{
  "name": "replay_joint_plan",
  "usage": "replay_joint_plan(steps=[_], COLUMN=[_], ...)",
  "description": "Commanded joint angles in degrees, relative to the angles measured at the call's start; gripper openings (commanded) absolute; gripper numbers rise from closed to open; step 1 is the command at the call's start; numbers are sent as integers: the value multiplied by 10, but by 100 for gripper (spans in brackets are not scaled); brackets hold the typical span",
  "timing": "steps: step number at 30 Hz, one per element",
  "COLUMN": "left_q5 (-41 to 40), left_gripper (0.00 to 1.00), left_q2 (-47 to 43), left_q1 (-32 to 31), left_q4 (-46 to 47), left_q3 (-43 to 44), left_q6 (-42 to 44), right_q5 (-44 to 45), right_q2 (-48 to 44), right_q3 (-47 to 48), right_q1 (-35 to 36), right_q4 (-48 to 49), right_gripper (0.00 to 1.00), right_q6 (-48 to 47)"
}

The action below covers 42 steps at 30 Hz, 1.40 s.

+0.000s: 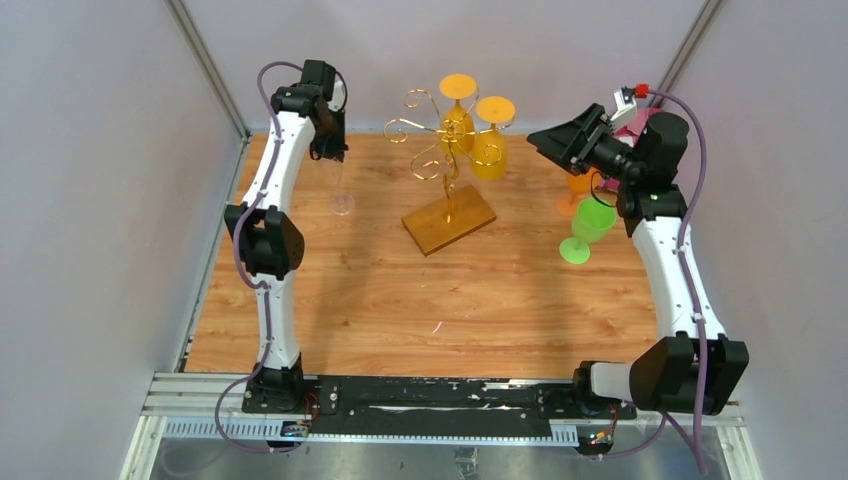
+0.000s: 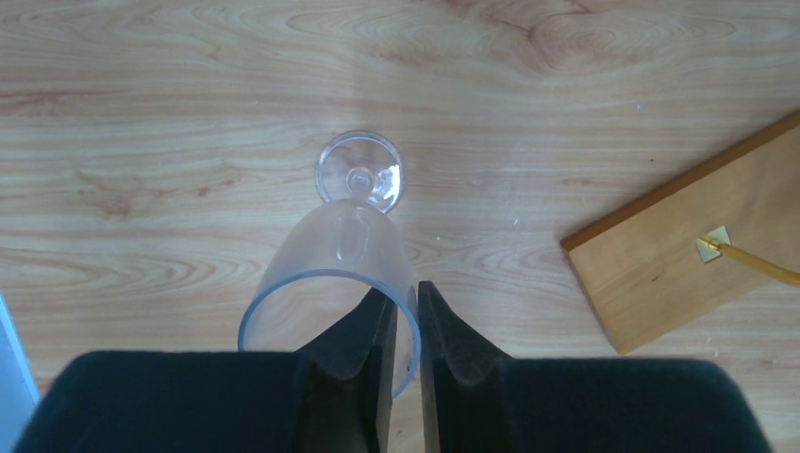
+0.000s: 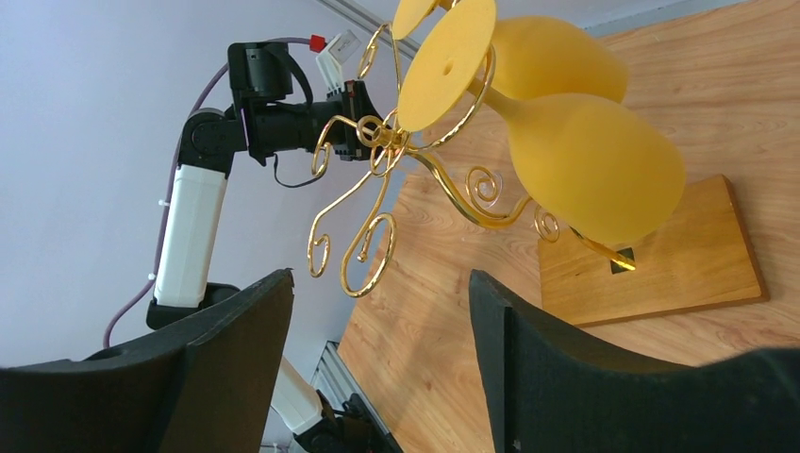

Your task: Take the wine glass off the wine glass rack

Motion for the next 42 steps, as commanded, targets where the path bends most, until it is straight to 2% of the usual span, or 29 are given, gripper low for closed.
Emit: replay_joint_plan(steps=[1, 6, 13, 17, 19, 24, 26, 27, 29, 33, 35, 37, 42], left_q5=[22, 37, 37, 38, 38, 36, 38, 39, 53, 114, 145, 167, 168], left_gripper=[24, 36, 43, 43, 40, 22, 7, 3, 0, 0, 0, 0, 0], left_q2=[0, -28, -83, -95, -101, -143, -179, -205, -278, -469, -540, -579, -609], left_q1=[1, 0, 0, 0, 0, 0, -5, -9, -21, -37, -40, -41, -43], left_q4=[-7, -8, -7, -7, -7, -5, 9, 30, 102, 357, 459, 499, 488], left_q3=[1, 16, 20, 29, 35, 54, 45, 23, -71, -345, -448, -495, -522], left_q6=[13, 14, 23, 22, 20, 19, 24, 24, 18, -28, -55, -71, -73], right_q5=[2, 3, 1, -1, -2, -3, -4, -2, 3, -10, -17, -20, -15], right_q2=[-1, -7, -8, -4, -2, 16, 30, 40, 66, 131, 163, 188, 229], right_q3=[-9, -16, -25, -35, -39, -31, -21, -13, 9, 47, 68, 89, 124], right_q1=[-10, -10, -10, -10, -10, -9, -7, -6, -4, 5, 10, 17, 23], right_q4=[17, 22, 40, 58, 68, 92, 106, 114, 118, 180, 208, 217, 227], right_gripper=[75, 78, 77, 75, 73, 67, 64, 63, 60, 51, 48, 45, 43], right_q6=[-15, -13, 4, 19, 27, 50, 64, 71, 82, 140, 166, 178, 188])
